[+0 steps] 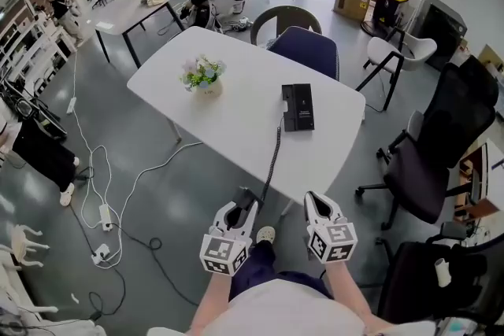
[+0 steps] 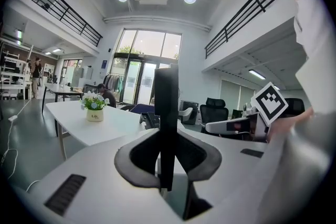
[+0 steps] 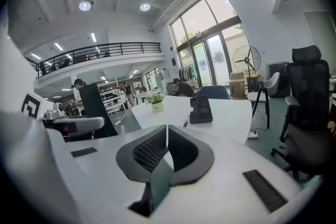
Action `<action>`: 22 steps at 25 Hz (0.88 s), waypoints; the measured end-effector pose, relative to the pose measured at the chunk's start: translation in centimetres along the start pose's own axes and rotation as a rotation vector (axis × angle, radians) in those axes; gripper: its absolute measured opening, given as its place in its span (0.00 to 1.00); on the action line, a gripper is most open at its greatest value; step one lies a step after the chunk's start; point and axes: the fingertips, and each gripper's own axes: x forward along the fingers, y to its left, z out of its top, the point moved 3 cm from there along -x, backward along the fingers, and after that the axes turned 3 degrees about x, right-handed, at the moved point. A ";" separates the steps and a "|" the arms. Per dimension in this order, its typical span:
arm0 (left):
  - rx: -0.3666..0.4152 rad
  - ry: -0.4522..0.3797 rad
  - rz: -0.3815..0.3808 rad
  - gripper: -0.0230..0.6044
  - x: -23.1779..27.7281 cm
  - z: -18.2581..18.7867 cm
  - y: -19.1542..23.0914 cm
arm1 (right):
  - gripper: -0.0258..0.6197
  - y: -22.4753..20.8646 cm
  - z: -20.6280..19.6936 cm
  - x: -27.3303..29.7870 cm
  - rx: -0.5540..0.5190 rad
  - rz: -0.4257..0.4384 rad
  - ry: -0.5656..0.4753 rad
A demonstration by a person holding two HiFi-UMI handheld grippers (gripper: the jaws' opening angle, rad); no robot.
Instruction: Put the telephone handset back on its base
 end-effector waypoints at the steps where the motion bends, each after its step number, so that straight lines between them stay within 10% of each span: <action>1: 0.000 -0.001 -0.003 0.17 0.6 0.3 0.4 | 0.09 -0.3 0.4 0.5 0.002 -0.003 0.000; 22: -0.012 -0.009 -0.158 0.17 9.5 2.5 5.4 | 0.09 -3.7 2.6 7.4 0.049 -0.124 -0.022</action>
